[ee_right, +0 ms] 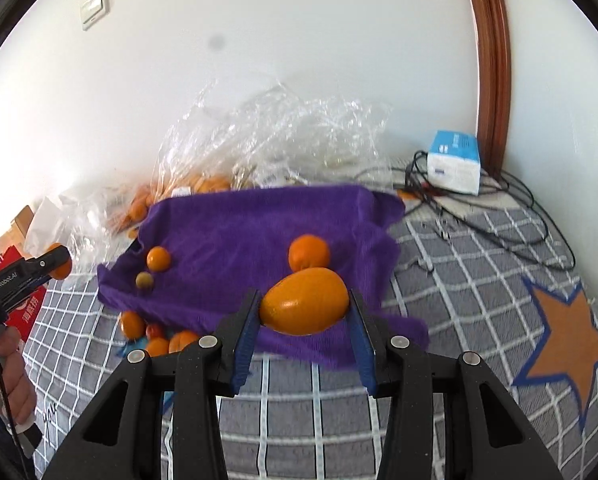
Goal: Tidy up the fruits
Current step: 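Carry both held oranges over the purple towel with both grippers, then open both grippers to drop the oranges onto the towel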
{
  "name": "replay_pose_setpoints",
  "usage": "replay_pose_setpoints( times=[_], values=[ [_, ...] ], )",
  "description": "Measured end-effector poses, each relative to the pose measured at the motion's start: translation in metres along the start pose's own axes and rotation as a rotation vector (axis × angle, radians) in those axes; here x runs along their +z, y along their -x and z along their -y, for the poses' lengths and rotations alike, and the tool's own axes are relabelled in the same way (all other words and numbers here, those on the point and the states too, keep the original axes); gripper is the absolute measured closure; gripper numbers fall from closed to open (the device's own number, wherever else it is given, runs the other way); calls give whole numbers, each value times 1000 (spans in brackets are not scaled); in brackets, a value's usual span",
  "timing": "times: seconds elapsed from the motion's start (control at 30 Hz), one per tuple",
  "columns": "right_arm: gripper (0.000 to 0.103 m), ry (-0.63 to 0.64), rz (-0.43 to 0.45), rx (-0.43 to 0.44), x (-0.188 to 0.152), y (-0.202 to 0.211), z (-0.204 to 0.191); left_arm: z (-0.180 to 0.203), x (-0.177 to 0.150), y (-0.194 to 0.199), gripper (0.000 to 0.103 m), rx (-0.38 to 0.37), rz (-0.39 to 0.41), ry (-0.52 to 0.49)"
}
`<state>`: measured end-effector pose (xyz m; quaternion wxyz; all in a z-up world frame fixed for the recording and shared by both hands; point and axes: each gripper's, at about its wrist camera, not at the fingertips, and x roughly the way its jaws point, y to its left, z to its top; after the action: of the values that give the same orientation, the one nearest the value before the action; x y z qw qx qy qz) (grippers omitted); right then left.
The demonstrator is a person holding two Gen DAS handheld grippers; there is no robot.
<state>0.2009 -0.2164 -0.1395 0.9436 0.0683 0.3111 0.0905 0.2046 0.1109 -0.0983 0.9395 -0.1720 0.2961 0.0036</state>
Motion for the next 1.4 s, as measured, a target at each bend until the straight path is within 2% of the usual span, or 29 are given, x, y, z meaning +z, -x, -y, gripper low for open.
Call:
replay_pose_setpoints(
  times=[0.27, 0.43, 0.53, 0.63, 0.83, 1.1, 1.23, 1.33, 1.4],
  values=[
    [60, 14, 12, -18, 42, -32, 8, 12, 27, -25, 65, 16, -20, -45],
    [60, 48, -6, -16, 61, -67, 7, 15, 21, -57, 65, -9, -110, -36],
    [60, 91, -44, -31, 69, -97, 3, 10, 17, -73, 65, -18, -154, -5],
    [60, 89, -92, -21, 74, -126, 5, 11, 14, -84, 65, -11, -177, -26],
    [60, 72, -175, -25, 75, -164, 11, 22, 5, -108, 65, -54, -258, -47],
    [58, 85, -207, 4, 68, -170, 11, 47, -14, -133, 65, -67, -372, -127],
    [51, 79, -203, 6, 69, -164, 10, 51, -20, -136, 65, -52, -389, -150],
    [40, 62, -171, 1, 72, -147, 11, 51, -20, -137, 65, -43, -385, -145],
    [37, 50, -148, -6, 71, -133, 12, 51, -21, -137, 64, -41, -389, -144]
  ],
)
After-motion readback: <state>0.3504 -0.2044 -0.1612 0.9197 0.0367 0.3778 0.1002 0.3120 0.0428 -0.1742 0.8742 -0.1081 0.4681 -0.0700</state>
